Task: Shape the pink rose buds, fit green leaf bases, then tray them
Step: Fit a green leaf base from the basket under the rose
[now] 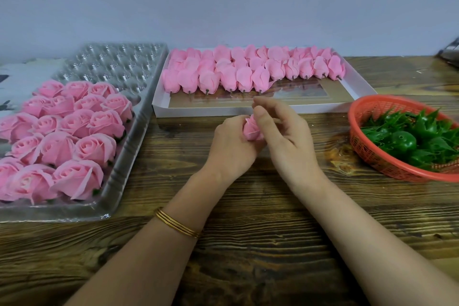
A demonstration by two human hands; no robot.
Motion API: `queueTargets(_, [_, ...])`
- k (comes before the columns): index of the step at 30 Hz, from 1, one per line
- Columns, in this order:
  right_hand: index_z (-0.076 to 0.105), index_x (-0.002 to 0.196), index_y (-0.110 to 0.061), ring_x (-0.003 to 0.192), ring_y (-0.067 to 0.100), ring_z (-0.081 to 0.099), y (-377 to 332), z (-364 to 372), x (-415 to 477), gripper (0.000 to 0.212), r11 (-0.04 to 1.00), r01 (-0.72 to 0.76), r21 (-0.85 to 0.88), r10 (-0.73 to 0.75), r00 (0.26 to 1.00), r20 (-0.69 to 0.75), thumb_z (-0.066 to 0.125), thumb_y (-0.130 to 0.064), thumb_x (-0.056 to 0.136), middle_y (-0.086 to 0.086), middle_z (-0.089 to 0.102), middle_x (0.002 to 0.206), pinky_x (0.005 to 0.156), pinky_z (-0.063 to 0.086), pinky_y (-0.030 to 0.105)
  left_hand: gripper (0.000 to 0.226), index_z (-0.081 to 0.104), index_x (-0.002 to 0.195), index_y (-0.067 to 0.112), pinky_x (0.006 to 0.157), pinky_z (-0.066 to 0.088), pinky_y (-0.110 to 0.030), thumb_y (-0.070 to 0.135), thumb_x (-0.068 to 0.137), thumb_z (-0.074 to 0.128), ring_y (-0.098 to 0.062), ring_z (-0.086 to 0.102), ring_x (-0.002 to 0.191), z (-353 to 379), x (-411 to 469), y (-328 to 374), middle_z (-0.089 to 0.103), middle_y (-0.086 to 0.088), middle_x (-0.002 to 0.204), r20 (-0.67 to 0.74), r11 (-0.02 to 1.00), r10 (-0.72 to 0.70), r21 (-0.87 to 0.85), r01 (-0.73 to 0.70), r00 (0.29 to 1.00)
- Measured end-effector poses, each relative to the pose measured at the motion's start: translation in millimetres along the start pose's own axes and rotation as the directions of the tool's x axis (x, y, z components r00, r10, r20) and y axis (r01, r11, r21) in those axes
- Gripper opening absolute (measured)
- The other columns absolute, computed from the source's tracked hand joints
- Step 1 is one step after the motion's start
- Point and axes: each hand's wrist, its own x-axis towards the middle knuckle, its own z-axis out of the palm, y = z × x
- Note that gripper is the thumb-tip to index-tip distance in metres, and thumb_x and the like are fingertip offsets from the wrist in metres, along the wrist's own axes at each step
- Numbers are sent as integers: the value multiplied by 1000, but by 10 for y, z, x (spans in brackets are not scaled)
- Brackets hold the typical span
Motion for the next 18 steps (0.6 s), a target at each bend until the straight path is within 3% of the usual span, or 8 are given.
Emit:
queueTargets(3, [67,114,-17,96,18,64,3,74,-52,33,992,94,-88,-94,996,13,49,-38,94,-11,65,92,92,50,42,20,63,71,18,60,43,-25,30,84,55,-20,64,75,19,0,1,64,5,68,-17,995,19,97,-17,1000])
queueTargets(7, [68,105,-10,86,13,58,36,103,-43,29,976,147,-161,-143,989,34,46,-26,99,-15,57,78,85,46,30,18,67,79,10,53,39,-17,17,91,56,-21,63,75,37,25,-46,58,11,64,-23,984,61,166,-56,998])
queueTargets(10, [67,111,-6,95,9,54,41,97,-40,35,973,127,-195,-111,990,91,43,-29,99,-4,62,91,88,38,16,21,67,79,9,57,43,-20,17,94,55,-18,63,74,39,30,-58,63,6,69,-30,989,59,139,-55,998])
queueTargets(13, [62,114,0,96,7,51,42,91,-46,38,964,128,-233,-94,984,152,43,-30,101,8,65,105,87,35,14,26,60,70,20,58,43,-21,18,96,55,-10,60,70,30,28,-54,61,8,67,-42,994,37,100,-33,998])
queueTargets(18, [47,140,-7,113,-3,37,80,96,-49,50,951,73,-300,-14,981,194,43,-37,101,-11,47,120,93,21,-2,31,54,67,28,62,44,-20,16,96,55,-5,57,69,26,17,-40,61,10,69,-49,998,30,50,-28,998])
